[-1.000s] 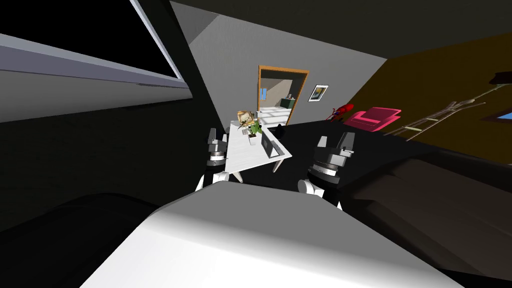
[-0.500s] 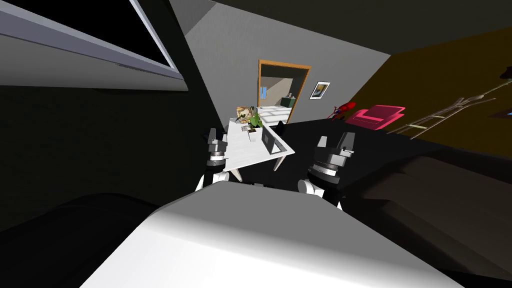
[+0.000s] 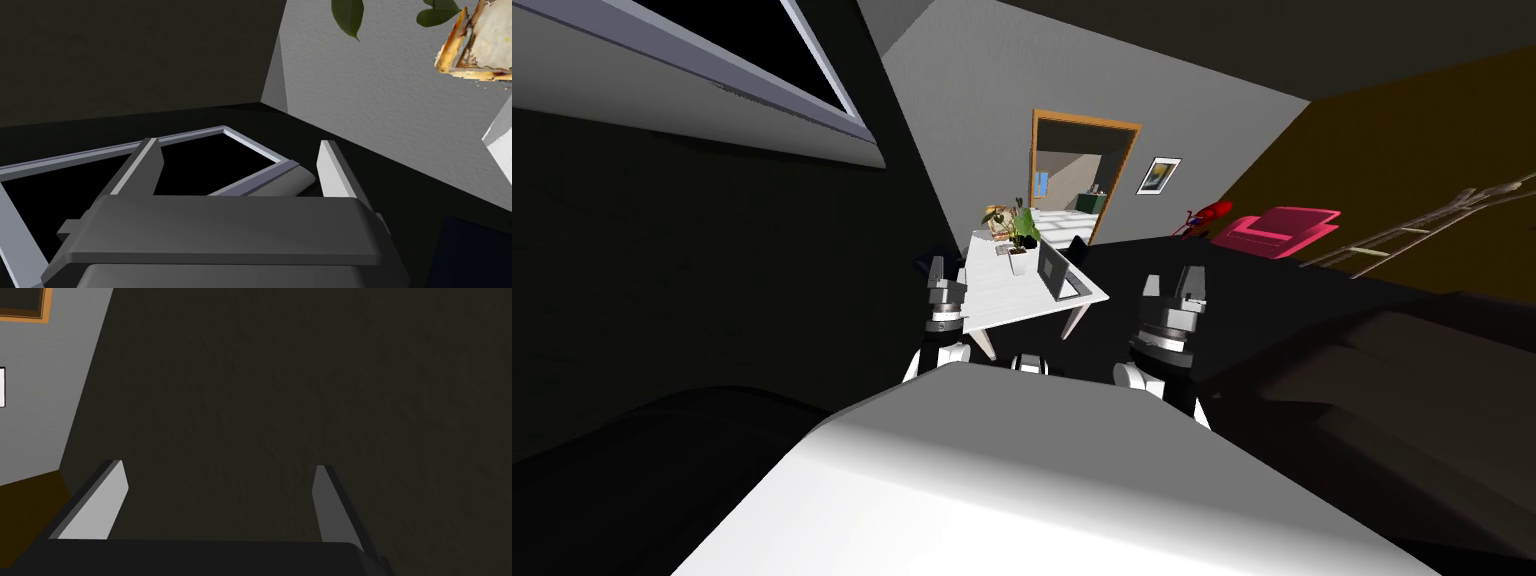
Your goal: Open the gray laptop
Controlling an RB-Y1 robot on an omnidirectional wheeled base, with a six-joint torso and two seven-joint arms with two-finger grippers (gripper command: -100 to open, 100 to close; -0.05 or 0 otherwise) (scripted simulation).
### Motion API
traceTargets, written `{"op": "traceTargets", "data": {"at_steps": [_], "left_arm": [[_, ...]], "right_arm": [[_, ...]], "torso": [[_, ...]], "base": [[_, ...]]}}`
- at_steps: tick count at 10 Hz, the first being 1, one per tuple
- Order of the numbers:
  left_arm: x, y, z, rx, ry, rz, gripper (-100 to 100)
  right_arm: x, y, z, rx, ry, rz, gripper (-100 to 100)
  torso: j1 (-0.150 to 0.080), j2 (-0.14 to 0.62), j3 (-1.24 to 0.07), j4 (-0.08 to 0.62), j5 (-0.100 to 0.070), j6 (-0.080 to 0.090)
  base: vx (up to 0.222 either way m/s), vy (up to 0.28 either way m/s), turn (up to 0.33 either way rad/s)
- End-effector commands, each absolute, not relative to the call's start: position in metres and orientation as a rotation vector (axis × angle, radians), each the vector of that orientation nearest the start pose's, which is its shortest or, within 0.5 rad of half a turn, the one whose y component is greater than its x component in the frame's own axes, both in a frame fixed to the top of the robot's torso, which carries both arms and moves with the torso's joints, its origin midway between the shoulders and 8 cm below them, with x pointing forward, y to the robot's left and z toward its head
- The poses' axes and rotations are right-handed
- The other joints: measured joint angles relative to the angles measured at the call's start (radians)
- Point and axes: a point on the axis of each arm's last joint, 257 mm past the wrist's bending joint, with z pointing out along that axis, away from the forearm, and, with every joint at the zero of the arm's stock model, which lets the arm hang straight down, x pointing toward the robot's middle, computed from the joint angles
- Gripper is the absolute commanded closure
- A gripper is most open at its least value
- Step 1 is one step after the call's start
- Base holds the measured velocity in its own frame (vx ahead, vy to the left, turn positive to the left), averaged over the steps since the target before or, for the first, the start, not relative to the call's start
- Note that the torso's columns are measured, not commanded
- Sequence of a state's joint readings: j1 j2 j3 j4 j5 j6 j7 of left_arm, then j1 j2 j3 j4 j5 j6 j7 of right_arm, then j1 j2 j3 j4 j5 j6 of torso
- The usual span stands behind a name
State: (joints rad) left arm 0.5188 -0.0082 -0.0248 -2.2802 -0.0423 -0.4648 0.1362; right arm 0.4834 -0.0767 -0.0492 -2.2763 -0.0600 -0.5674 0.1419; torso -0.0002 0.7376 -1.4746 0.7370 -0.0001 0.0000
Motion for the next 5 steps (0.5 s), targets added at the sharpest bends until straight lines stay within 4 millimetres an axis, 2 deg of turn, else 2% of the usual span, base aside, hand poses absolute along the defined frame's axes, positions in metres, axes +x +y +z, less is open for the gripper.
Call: {"op": "traceTargets", "data": {"at_steps": [1, 5], "left_arm": [[0.350, 0.270, 0.011, -0.738, 0.628, -1.407, 0], [0.350, 0.270, 0.011, -0.738, 0.628, -1.407, 0]], "right_arm": [[0.345, -0.294, 0.018, 0.490, 0.744, 1.085, -100], [0.364, -0.316, -0.031, 0.454, 0.966, 0.863, -100]], "torso": [[0.000, 0.000, -0.001, 0.001, 0.000, 0.000], [0.001, 0.000, -0.002, 0.001, 0.000, 0.000]], "base": [[-0.010, 0.006, 0.109], [0.005, 0.022, 0.108]]}}
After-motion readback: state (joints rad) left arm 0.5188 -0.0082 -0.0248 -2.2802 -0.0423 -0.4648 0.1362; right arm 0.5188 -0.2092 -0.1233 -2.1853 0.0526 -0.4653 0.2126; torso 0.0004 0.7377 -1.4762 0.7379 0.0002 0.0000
